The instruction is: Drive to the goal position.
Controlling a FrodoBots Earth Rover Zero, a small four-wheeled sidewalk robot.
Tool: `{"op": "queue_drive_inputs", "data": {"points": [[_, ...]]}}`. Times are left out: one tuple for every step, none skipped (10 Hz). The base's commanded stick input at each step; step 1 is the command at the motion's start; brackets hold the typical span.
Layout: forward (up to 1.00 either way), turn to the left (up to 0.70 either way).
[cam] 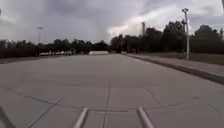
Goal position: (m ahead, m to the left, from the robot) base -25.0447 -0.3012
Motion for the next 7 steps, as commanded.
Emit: {"op": "queue_drive_inputs", "data": {"points": [[1.00,0.00],[1.00,0.00],[1.00,0.00],[1.00,0.00],[1.00,0.00],[1.00,0.00],[1.00,0.00]]}}
